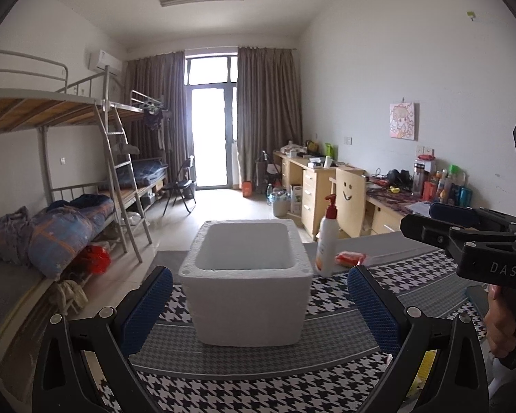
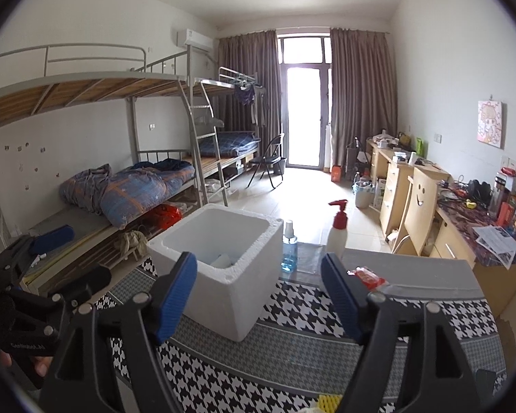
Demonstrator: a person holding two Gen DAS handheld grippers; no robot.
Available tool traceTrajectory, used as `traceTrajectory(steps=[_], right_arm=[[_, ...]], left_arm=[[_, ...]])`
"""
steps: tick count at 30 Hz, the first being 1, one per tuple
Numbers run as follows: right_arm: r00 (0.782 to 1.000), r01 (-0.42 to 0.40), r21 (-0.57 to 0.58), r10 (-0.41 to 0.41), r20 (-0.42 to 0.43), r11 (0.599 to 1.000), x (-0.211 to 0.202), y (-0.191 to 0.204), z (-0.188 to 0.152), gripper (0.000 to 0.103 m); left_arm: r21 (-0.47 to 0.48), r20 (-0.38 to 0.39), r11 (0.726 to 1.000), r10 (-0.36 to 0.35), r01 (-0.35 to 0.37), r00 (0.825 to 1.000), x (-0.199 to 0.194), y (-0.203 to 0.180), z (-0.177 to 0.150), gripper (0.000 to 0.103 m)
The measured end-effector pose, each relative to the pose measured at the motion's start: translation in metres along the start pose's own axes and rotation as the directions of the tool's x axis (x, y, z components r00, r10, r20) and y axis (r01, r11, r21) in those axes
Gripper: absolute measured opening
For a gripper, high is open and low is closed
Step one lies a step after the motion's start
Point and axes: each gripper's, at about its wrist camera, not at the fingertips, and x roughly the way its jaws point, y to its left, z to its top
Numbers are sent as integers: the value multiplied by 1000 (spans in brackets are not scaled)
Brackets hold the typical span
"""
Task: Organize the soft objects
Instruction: 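Move both tools back from the foam box to the table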
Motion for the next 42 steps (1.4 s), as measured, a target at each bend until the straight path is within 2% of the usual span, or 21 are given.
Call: traceTrajectory(steps=[14,28,42], right_arm=[[997,53,35,-55,50,998,-41,-17,-27,81],[986,137,65,-142,87,988,-72,-30,-60,82],[974,212,97,-218,59,973,-86,-49,-90,84]], left_arm=[[15,20,998,-55,55,998,-10,-26,-11,102],[13,7,985,-174,174,985,-9,-58,-30,102],[43,-29,970,-237,238,971,-9,-87,-51,102]])
